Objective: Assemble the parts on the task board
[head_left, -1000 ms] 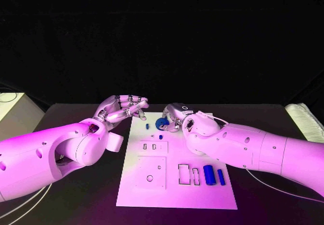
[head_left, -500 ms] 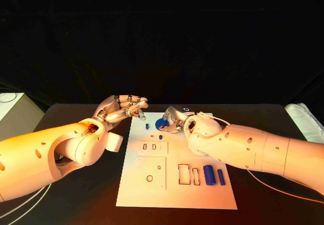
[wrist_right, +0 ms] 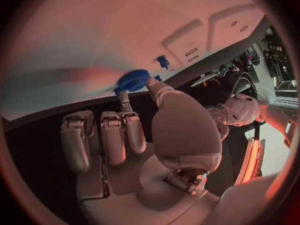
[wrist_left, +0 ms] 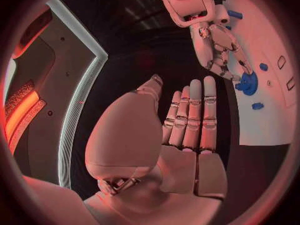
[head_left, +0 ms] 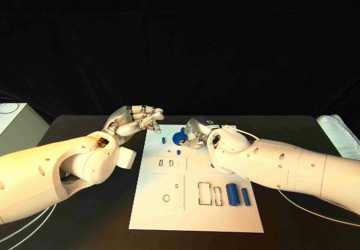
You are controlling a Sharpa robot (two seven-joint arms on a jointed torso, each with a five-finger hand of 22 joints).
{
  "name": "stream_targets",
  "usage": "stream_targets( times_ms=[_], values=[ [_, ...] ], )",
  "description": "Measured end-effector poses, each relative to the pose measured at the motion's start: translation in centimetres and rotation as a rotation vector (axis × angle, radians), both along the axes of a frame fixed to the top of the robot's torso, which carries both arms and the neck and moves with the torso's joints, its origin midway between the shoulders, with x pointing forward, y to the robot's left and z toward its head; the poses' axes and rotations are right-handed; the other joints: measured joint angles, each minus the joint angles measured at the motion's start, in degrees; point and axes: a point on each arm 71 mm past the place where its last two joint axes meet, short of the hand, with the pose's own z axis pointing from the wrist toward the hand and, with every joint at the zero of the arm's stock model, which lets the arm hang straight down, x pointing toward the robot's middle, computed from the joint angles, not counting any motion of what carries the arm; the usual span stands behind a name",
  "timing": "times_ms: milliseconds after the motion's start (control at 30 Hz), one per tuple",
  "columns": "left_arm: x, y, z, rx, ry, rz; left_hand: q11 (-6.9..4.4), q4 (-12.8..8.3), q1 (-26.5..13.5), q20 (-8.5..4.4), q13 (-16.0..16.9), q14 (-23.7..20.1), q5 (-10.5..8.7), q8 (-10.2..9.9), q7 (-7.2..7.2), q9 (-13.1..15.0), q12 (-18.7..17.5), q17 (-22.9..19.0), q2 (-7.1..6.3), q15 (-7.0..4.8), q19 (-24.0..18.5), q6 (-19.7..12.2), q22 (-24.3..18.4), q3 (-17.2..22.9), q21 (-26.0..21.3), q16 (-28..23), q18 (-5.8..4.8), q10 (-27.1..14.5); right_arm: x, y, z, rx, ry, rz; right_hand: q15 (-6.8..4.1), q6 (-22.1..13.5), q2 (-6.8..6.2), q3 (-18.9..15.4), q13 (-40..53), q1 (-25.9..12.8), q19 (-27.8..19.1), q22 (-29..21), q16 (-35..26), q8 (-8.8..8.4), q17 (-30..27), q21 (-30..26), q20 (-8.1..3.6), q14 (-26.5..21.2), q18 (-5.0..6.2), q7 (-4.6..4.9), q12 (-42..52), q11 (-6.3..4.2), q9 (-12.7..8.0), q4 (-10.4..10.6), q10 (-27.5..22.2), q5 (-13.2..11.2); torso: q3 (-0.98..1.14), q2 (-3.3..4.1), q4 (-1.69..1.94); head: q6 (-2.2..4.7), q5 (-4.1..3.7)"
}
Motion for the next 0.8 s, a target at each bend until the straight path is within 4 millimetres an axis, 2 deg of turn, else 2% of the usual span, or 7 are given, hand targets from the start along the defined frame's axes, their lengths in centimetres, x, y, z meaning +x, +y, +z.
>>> stream_targets(
  times_ms=[167, 333, 400, 500, 567, 667, 800],
  values=[
    [0.0, 0.1, 0.0, 0.001, 0.000, 0.002, 0.00, 0.0, 0.0, 0.00, 0.0, 0.0, 0.00, 0.0, 0.00, 0.0, 0.0, 0.0, 0.00, 0.00, 0.0, 0.0, 0.0, 0.0, 0.0, 0.0, 0.00, 0.0, -0.6, -0.8, 0.3, 0.028, -0.017, 0.005, 0.00, 0.0, 0.00, 0.0, 0.0, 0.0, 0.0, 0.0, 0.0, 0.00, 0.0, 0.0, 0.00, 0.0, 0.00, 0.00, 0.2, 0.00, 0.0, 0.0, 0.0, 0.4, 0.03, 0.00, -0.01, -0.03, -0.02],
    [0.0, 0.5, 0.0, 0.004, 0.000, 0.010, 0.00, 0.0, 0.0, 0.00, 0.0, 0.0, 0.00, 0.0, 0.00, 0.0, 0.0, 0.0, 0.00, 0.00, 0.0, 0.0, 0.0, 0.0, 0.0, 0.0, 0.00, 0.0, -1.5, -2.7, 1.6, 0.097, -0.065, 0.010, 0.00, 0.0, 0.00, 0.0, 0.0, 0.0, 0.0, 0.0, 0.0, 0.00, 0.0, 0.0, 0.00, 0.0, 0.00, 0.00, 0.2, 0.00, 0.0, 0.0, 0.0, 0.9, 0.08, -0.12, -0.23, 0.04, 0.04],
    [0.1, 0.6, 0.0, 0.005, 0.000, 0.012, 0.00, 0.0, 0.0, 0.00, 0.0, 0.0, 0.00, 0.0, 0.00, 0.0, 0.0, 0.0, 0.00, 0.00, 0.0, 0.0, 0.0, 0.0, 0.0, 0.0, 0.00, 0.0, -1.6, -3.8, 2.6, 0.128, -0.084, 0.013, 0.00, 0.0, -0.27, -0.2, 0.0, 0.3, 0.0, 0.0, 0.0, -0.43, 0.0, 0.0, 0.00, 0.0, 0.00, 0.00, 0.2, 0.00, -0.1, -0.2, 0.0, 0.9, 0.10, -0.21, -0.41, 0.19, 0.05],
    [0.1, 0.7, -0.1, 0.006, 0.000, 0.017, 0.00, 0.0, 0.0, 0.00, 0.0, 0.0, 0.00, 0.0, 0.00, 0.0, 0.0, 0.0, 0.00, 0.00, 0.0, 0.0, 0.0, 0.0, 0.0, 0.0, 0.00, 0.0, -1.9, -6.1, 4.1, 0.178, -0.096, 0.018, 0.00, 0.0, 0.23, 0.4, 0.0, 2.2, 0.0, 0.0, 0.0, -0.58, 0.0, 0.0, 0.00, 0.0, 0.00, 0.00, 0.2, 0.00, -0.1, -0.9, 0.0, 1.2, 0.15, -0.39, -0.78, 0.28, 0.10],
    [0.1, 0.9, -0.1, 0.007, 0.000, 0.020, 0.00, 0.0, 0.0, 0.00, 0.0, 0.0, 0.00, -0.2, 0.00, 0.0, 0.0, 0.0, 0.00, 0.00, 0.0, 0.0, 0.0, 0.0, 0.2, 0.0, 0.00, 0.0, -2.0, -7.8, 4.8, 0.209, -0.086, 0.020, 0.00, -0.1, 0.06, 0.8, 0.0, 2.9, 0.0, 0.0, 0.0, -0.78, 0.0, 0.0, 0.00, 0.0, 0.00, 0.11, 0.2, 0.00, -0.1, -1.4, 0.0, 1.4, 0.21, -0.53, -1.04, 0.34, 0.19],
    [0.2, 1.0, -0.1, 0.008, 0.000, 0.024, 0.00, 0.0, 0.0, 0.00, 0.0, 0.0, 0.00, -0.2, 0.00, 0.0, 0.0, 0.0, 0.00, 0.00, 0.0, 0.0, 0.1, 0.0, 0.3, 0.0, 0.00, 0.0, -2.2, -10.2, 5.3, 0.243, -0.049, 0.026, 0.00, -0.2, 0.18, 1.7, 0.0, 5.8, 0.0, 0.0, 0.0, -0.78, 0.0, 0.0, 0.00, 0.0, 0.00, 0.18, -0.3, 0.00, -0.1, -3.3, 0.0, 0.7, 0.31, -0.78, -1.42, 0.42, 0.35],
    [0.2, 1.0, -0.1, 0.009, 0.000, 0.024, 0.00, 0.0, 0.0, 0.00, 0.0, 0.0, 0.00, -0.2, 0.00, 0.0, 0.0, 0.0, 0.00, 0.00, 0.0, 0.0, 0.1, 0.0, 0.3, 0.0, 0.00, 0.0, -2.4, -13.0, 5.1, 0.266, 0.011, 0.038, -0.14, -0.2, -0.85, 2.5, 0.0, 8.6, 0.0, 0.0, 0.0, -1.12, 0.0, 0.0, 0.00, -0.1, 0.00, 0.18, -0.5, 0.00, -0.1, -5.5, 0.0, 0.4, 0.53, -1.11, -1.96, 0.66, 0.41]
  ],
)
